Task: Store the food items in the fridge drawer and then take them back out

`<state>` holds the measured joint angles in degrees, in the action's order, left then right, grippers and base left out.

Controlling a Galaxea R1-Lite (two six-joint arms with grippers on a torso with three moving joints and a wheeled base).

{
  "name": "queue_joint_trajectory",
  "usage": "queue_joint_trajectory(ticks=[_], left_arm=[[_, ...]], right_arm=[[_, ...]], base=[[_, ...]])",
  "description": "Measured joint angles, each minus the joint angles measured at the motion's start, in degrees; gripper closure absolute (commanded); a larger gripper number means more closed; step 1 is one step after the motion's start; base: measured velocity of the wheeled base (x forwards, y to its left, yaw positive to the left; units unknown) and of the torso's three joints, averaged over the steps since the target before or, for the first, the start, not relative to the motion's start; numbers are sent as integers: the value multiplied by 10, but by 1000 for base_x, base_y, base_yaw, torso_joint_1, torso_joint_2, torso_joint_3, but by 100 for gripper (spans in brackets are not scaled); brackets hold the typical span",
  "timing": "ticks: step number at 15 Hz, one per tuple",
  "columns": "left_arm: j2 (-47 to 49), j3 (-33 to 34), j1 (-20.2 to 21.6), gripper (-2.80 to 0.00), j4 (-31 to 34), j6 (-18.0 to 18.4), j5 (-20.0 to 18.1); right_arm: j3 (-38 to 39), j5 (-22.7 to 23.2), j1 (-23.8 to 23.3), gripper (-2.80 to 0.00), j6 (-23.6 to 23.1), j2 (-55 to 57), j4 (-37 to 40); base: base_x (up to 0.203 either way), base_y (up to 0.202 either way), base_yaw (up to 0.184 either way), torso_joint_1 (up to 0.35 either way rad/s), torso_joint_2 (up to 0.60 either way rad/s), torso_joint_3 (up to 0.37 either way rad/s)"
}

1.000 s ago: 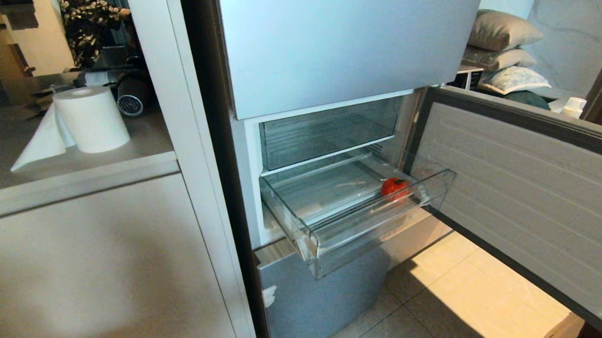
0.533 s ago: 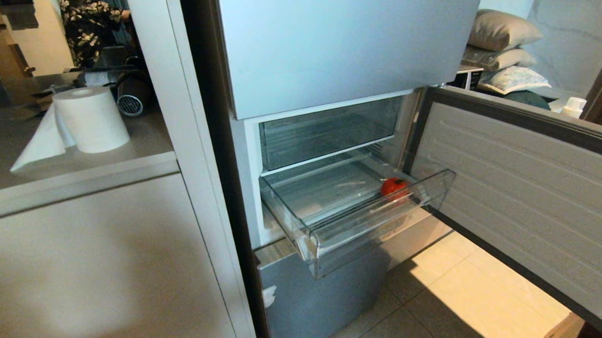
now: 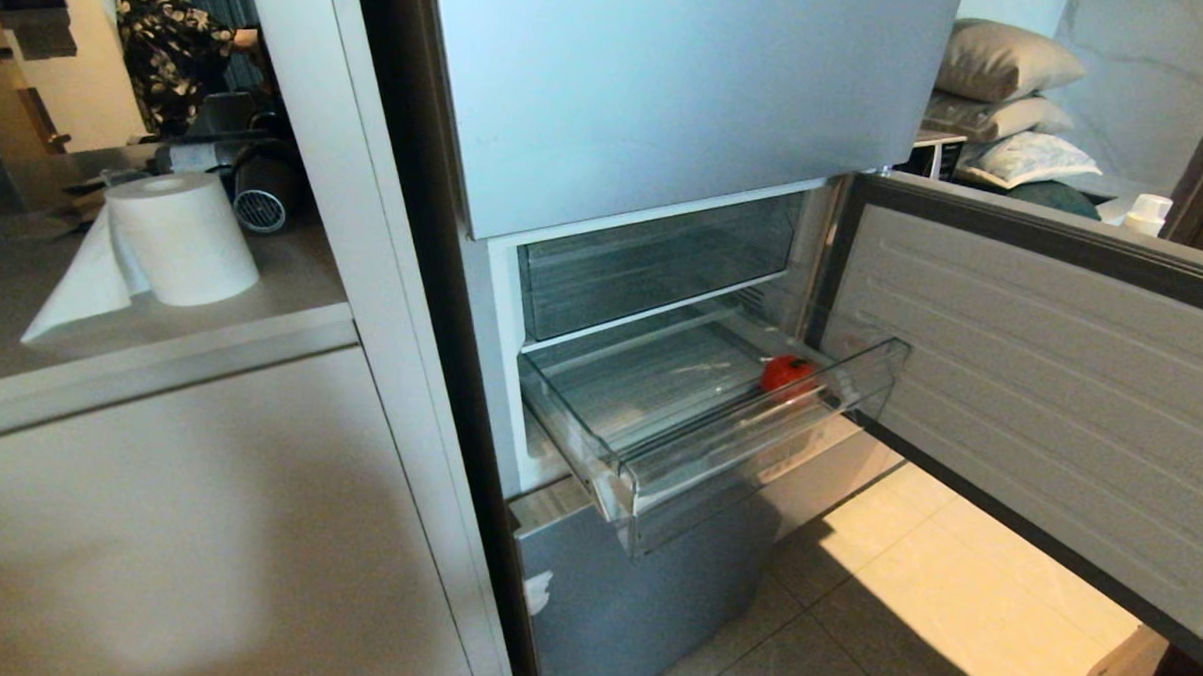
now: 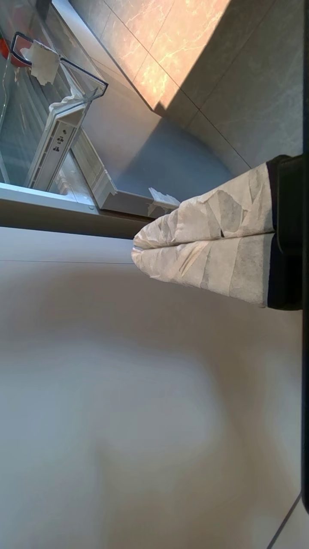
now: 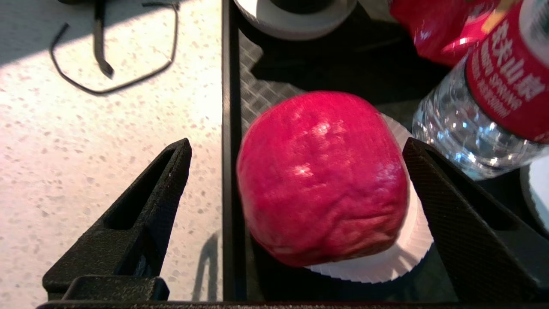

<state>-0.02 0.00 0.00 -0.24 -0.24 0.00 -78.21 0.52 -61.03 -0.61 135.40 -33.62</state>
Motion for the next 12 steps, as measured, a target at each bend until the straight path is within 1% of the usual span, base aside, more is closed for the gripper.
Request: queue_joint_trajectory(ticks=[5, 6, 12], left_arm=[[0, 0, 0, 0, 0, 0, 0], [0, 0, 0, 0, 0, 0, 0], [0, 0, 0, 0, 0, 0, 0]], right_arm=[[3, 0, -3, -280, 0, 10, 4], [5, 1, -3, 0, 0, 11, 4], [8, 1, -3, 0, 6, 18, 16]], base=[[0, 0, 0, 0, 0, 0], [0, 0, 0, 0, 0, 0], [0, 0, 0, 0, 0, 0]])
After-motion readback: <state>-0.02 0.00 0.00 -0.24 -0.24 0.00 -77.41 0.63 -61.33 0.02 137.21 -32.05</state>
